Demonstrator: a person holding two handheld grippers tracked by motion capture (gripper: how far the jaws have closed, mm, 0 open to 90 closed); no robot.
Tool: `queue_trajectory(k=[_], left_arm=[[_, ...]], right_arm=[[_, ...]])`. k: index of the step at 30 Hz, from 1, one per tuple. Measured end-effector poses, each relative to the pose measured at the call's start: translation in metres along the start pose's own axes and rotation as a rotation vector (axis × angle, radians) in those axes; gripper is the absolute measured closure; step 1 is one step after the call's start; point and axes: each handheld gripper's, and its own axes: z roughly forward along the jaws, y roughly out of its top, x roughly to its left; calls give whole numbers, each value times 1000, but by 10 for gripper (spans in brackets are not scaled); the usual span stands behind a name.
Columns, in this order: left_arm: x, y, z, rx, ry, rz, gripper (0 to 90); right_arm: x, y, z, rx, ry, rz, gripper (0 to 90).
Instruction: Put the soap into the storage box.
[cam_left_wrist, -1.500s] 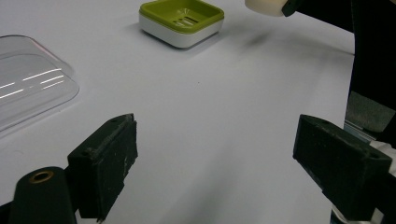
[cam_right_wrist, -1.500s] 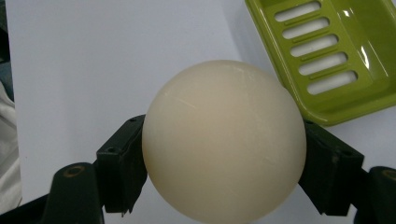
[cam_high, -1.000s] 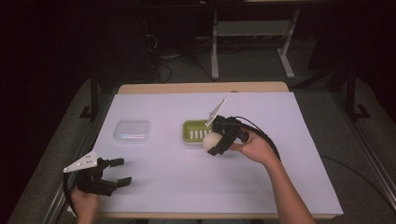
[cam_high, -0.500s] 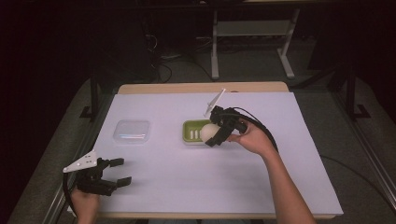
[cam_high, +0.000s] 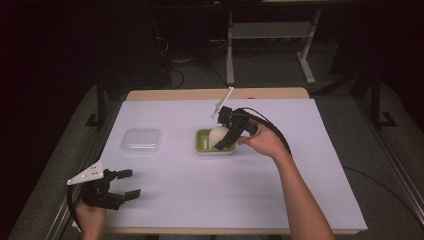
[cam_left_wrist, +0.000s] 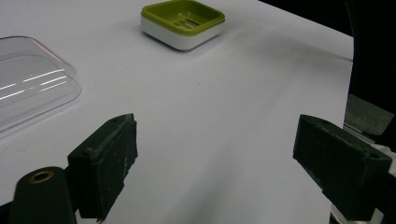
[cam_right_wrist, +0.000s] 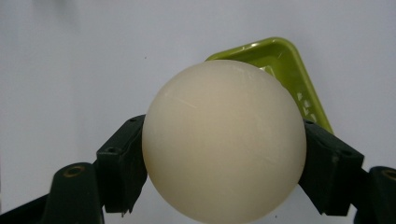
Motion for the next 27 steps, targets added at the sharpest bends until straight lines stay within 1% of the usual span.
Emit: queue_trajectory(k=[1,2,4,7,9,11,14,17,18,19,20,22,24,27], left_arm=[[0,0,0,0,0,0,131],[0,0,0,-1,-1,0,131],[0,0,0,0,0,0,131],[0,0,0,1,-1,-2,131],[0,0,1,-1,-2,-2,131],[0,0,1,-2,-2,-3,131],[0,0,1,-1,-1,-5,131],[0,0,1,-3,-1,-8,131],[0,0,1,-4,-2,-9,131],[0,0,1,-4,-2,-9,131],[1,0,0,4,-1,0,131],[1,0,1,1,-1,-1,131],[1,0,1,1,-1,-2,131],[0,0,1,1,-2,-3,131]], right_arm=[[0,0,0,0,0,0,243],[-3,2,0,-17,1,-1,243],[-5,2,1,-27,1,4,243],[-7,2,2,-30,-2,11,243],[-9,3,6,-25,-4,10,243],[-11,3,8,-21,-2,22,243],[-12,3,11,-17,-1,15,243],[-12,5,11,-9,2,17,243],[-12,8,9,12,-11,4,243],[-12,8,9,12,-11,4,243],[-11,12,5,17,-21,3,243],[-12,14,3,4,-17,2,243],[-13,16,2,10,-24,-1,243],[-15,16,5,14,-21,1,243]])
